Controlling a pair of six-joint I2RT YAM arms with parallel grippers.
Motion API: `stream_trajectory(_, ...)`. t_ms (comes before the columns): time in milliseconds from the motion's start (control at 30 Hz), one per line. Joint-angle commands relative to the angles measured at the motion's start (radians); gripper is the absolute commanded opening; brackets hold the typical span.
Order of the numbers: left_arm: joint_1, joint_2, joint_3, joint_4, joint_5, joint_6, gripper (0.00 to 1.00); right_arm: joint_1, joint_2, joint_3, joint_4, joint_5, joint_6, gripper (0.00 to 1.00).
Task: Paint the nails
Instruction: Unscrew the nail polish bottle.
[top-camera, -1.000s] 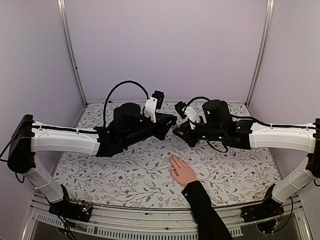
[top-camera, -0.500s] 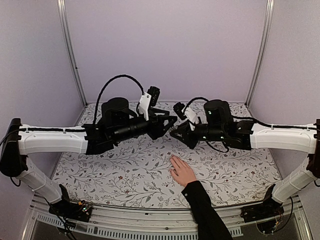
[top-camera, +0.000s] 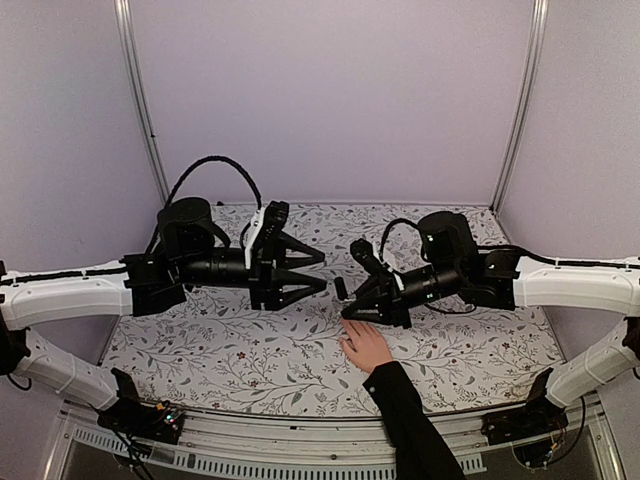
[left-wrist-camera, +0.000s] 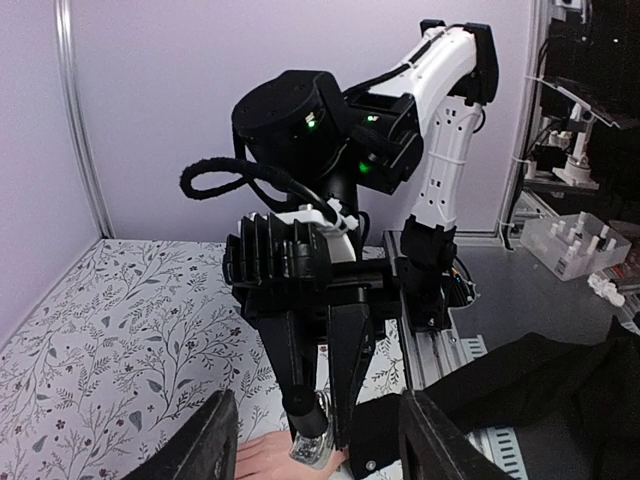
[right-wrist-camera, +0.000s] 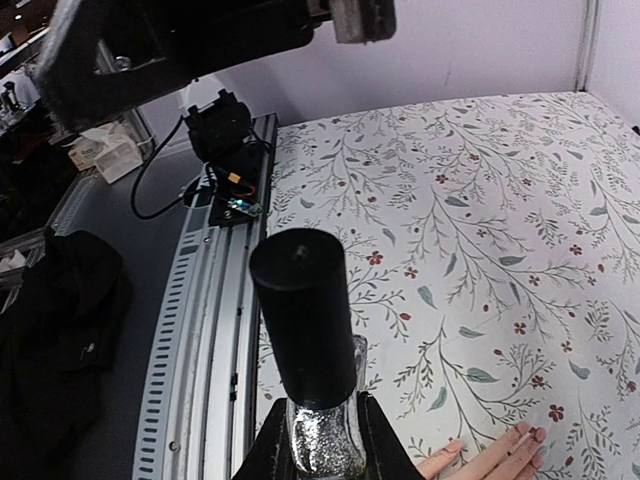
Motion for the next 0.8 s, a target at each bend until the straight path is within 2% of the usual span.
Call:
stream_trajectory(0, 0.01, -0.034, 0.047, -0.174, 0.106, 0.153, 0.57, 0.0, -0.027, 0.019, -0.096, -0.202, -0.065, 0.0)
stream_trajectory(100, 0.004, -0.017, 0.098, -0.296, 0.133, 0.208, 0.56, 0.0, -0.018, 0.035, -0.152, -0.268, -0.092, 0.0)
stream_trajectory(200, -0.004, 0.0, 0.116, -0.316, 0.181, 0.235, 0.54, 0.004, -0.01, 0.041, -0.182, -0.332, -0.111, 0.0)
stream_trajectory(467, -0.052, 0.04, 0.068, -0.066, 0.295, 0.162, 0.54, 0.026, -0.015, 0.046, -0.146, -0.372, -0.121, 0.0)
stream_trajectory(767, -0.097, 0.125, 0.111, -0.022, 0.337, 0.165, 0.47, 0.04, -0.004, 0.08, -0.161, -0.383, -0.13, 0.0)
